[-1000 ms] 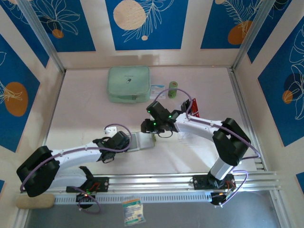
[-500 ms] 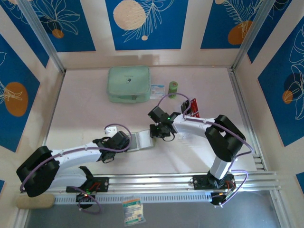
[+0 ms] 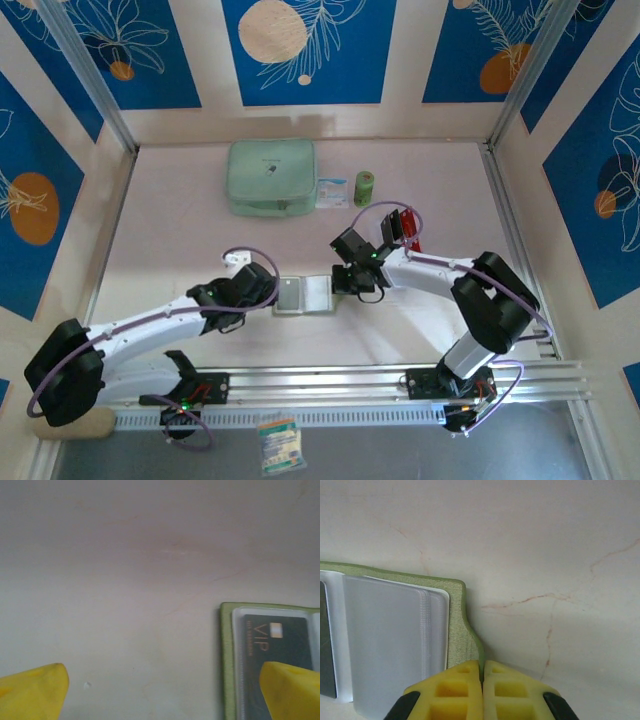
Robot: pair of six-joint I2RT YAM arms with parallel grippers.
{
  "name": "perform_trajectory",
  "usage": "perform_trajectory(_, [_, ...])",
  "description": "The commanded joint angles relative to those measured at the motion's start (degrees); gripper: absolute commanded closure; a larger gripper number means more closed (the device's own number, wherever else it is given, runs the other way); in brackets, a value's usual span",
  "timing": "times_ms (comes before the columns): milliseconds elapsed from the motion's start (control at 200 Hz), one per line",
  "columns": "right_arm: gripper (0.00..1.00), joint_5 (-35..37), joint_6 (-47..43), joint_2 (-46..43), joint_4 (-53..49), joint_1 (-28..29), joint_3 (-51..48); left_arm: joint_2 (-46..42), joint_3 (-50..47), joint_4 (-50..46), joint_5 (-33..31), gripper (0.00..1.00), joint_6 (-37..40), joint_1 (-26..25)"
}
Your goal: Put the credit cards into the card holder
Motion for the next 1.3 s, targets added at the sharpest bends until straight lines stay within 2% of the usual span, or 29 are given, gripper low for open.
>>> perform_trajectory(0, [0.91, -1.7, 0.6, -1.8, 1.2, -0.9, -1.1, 0.2, 3.0, 0.6, 3.4, 0.02, 2.9, 0.5])
perform_trajectory(135, [0.81, -2.7, 0.7, -4.3, 1.0, -1.2, -1.0, 2.8, 5.9, 2.7, 8.0, 0.03, 4.3, 0.4])
perform_trajectory(320, [0.80, -3.5, 1.9, -8.2, 0.6, -1.2, -0.4, 7.0, 9.1, 5.6, 12.1, 0.04, 4.3, -0.8])
perform_trajectory(475, [0.86, -5.6, 3.5, -8.6, 1.6, -1.3, 0.5, 8.8, 9.0, 8.7, 13.2, 0.04, 2.8, -2.7])
perform_trajectory(600, [0.95, -8.2, 4.4, -5.8, 3.5, -1.2, 1.7, 10.0, 8.7, 10.5, 13.1, 0.04, 1.8, -4.4])
perform_trajectory(745, [1.00, -10.1, 4.9, -1.9, 5.7, -1.3, 2.7, 11.0, 8.3, 11.8, 12.3, 0.04, 1.6, -5.8])
perform_trajectory(1295, [1.00, -14.3, 2.9, 6.6, 8.5, -3.3, 3.5, 16.2, 4.2, 16.3, 12.0, 0.04, 3.3, -5.9])
